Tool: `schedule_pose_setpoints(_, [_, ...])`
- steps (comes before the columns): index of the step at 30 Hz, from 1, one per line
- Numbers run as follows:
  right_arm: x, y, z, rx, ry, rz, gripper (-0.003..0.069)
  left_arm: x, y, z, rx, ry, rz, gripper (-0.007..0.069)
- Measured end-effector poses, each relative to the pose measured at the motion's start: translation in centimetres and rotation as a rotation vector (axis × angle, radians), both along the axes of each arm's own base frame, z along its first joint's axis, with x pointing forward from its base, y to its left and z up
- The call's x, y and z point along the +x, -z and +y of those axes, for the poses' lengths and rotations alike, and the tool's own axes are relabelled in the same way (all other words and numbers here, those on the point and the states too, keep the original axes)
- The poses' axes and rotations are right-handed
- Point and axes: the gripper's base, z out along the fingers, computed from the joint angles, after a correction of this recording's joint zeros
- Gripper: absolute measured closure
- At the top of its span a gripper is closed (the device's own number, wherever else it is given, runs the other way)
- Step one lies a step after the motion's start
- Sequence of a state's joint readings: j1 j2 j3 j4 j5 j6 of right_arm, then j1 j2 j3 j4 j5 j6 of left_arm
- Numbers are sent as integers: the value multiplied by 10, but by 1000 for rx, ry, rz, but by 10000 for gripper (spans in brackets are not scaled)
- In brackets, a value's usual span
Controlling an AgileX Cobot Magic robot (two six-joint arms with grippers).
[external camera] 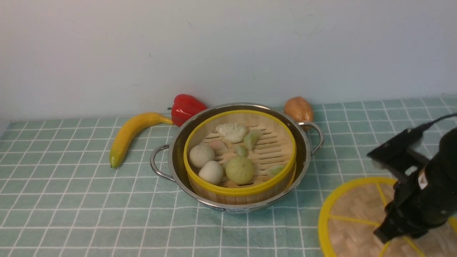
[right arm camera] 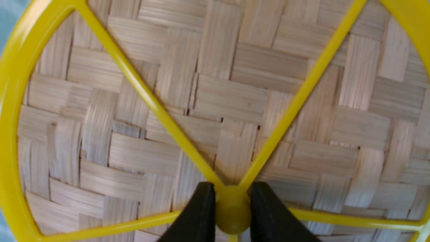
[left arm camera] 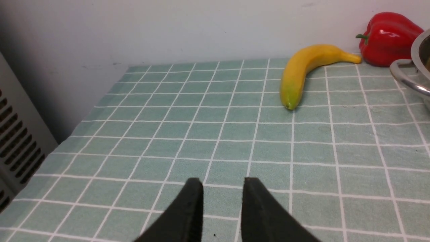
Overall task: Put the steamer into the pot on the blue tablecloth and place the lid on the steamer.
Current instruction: 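Move the gripper down to the bamboo steamer lid and grasp its center knob, then place the bamboo steamer lid onto the steamer basket in the pot with the right gripper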
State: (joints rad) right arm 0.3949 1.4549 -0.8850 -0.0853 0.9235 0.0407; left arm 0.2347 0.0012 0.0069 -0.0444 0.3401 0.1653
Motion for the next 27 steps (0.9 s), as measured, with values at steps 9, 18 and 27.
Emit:
schedule_pose_setpoints(9, [17,-124,29,242,-176,-468,513,0,0,0,-1,0,0,433])
schedule_pose_setpoints(18, [56,-104,110,316,-455,-403,513,0,0,0,-1,0,0,418])
schedule_pose_setpoints(27, [97,-74,140,265,-490,-417,513,0,0,0,-1,0,0,410])
